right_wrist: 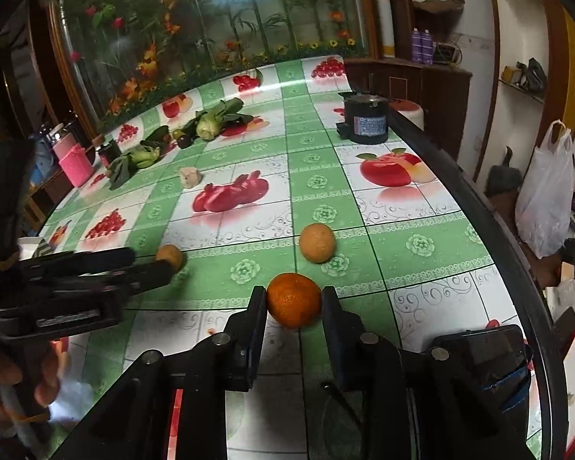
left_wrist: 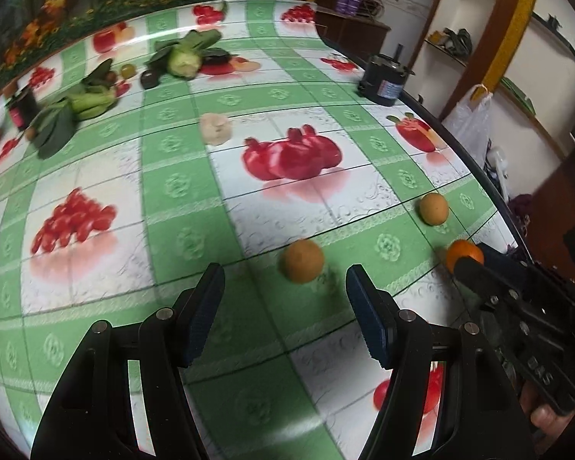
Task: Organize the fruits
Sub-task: 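Grasp a tangerine with the right tool while the left tool grasps a brown round fruit, then carry the tangerine and brown fruit into the white tray and open both tools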
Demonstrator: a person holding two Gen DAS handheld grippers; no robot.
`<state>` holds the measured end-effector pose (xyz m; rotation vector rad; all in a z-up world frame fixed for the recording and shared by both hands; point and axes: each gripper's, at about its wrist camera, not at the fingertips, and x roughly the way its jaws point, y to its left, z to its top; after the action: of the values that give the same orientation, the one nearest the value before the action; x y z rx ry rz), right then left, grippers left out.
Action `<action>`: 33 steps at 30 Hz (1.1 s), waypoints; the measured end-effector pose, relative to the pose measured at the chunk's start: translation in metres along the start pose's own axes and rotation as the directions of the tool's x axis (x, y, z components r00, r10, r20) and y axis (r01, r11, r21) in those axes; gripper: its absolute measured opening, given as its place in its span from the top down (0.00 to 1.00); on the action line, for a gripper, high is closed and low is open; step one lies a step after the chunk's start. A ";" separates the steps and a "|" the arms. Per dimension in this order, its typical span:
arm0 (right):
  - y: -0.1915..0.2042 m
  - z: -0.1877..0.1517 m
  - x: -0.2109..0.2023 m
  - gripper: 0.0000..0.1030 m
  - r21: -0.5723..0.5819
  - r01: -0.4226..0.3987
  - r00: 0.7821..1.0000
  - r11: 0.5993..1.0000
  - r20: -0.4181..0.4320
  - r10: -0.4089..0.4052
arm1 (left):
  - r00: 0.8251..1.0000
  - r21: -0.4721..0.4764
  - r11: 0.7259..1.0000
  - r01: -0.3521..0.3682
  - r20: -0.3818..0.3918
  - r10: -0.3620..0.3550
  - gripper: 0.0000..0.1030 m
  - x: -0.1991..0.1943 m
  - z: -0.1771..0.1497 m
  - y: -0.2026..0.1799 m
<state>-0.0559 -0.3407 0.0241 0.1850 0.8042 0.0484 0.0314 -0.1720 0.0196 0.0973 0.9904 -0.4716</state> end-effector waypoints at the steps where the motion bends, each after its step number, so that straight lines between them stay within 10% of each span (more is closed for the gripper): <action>1: 0.001 0.000 0.000 0.73 -0.002 -0.009 1.000 1.000 -0.001 0.009 | 1.000 0.002 1.000 0.007 -0.003 -0.007 0.36 0.003 0.001 -0.001; 9: 0.011 -0.003 0.001 0.73 -0.026 -0.049 0.999 0.998 -0.018 0.049 | 1.000 0.032 0.999 0.004 0.014 -0.005 0.79 0.011 0.004 -0.003; 21: 0.057 -0.007 -0.004 0.73 -0.059 -0.170 0.985 0.984 -0.016 0.169 | 0.999 -0.032 0.999 0.009 0.042 -0.007 0.79 -0.038 -0.025 0.034; 33: 0.176 -0.009 0.001 0.73 -0.189 -0.382 0.924 0.905 -0.079 0.373 | 0.978 -0.178 0.969 -0.169 0.093 0.187 0.79 -0.121 -0.092 0.134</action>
<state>-0.0570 -0.1660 0.0495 0.1459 0.7891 0.5012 -0.0389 0.0153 0.0501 0.0072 0.9010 -0.2239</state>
